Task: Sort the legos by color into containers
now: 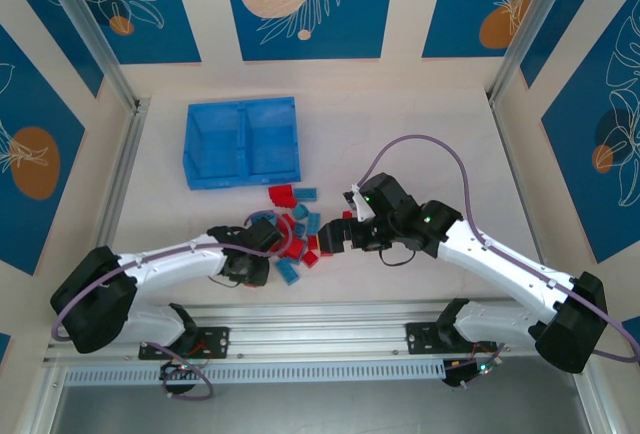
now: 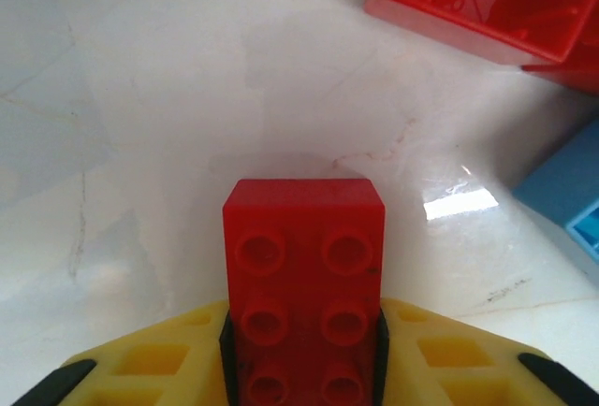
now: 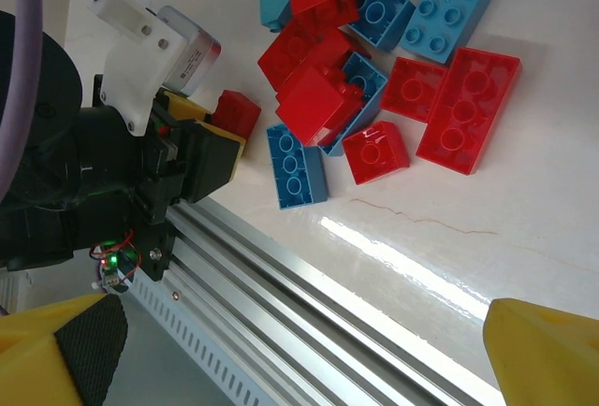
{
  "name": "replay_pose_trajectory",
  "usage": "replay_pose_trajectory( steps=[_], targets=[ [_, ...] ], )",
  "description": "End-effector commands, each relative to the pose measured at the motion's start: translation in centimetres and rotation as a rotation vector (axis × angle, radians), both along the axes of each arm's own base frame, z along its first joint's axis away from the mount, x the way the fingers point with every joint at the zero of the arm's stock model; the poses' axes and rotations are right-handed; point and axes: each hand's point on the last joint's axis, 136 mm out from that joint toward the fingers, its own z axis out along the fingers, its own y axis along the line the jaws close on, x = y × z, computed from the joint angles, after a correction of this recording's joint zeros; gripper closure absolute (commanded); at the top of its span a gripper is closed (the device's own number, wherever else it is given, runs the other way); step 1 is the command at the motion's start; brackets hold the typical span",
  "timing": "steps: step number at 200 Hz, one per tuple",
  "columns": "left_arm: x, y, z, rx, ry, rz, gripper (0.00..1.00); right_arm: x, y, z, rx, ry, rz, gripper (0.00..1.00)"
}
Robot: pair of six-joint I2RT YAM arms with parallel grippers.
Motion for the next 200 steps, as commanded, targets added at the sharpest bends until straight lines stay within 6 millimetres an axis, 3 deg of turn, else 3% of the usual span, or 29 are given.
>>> replay_pose_trajectory(
  steps=[1,43,76,105,124,152,177,200],
  targets=[
    [0.5,-0.1,0.7,-0.018,-0.022,0.021,0.71,0.0,0.4,2.1,0.033,-0.031,-0.005,0.00],
    [5.6,-0.3,10.1,-0.133,-0.246,0.027,0.74,0.2,0.1,4.2,0.062,-0.108,-0.028,0.00],
    [12.7,0.6,16.4,-0.171,-0.393,0.060,0.75,0.8,-0.4,5.5,0.075,-0.161,-0.067,0.01],
    [19.9,3.6,19.7,-0.120,-0.513,0.160,0.75,0.7,-0.8,5.5,0.075,-0.157,-0.085,0.01],
    [24.6,6.8,19.6,-0.023,-0.548,0.246,0.75,0.4,-1.2,5.4,0.065,-0.152,-0.088,0.01],
    [30.4,10.3,16.7,0.009,-0.490,0.355,0.75,0.3,-2.0,5.5,0.050,-0.163,-0.107,0.01],
    [33.9,11.8,13.0,-0.021,-0.417,0.412,0.73,0.4,-2.6,5.3,0.043,-0.178,-0.131,0.01],
    [35.8,12.8,9.5,-0.003,-0.350,0.440,0.66,0.4,-2.7,5.1,0.034,-0.174,-0.133,0.01]
  ],
)
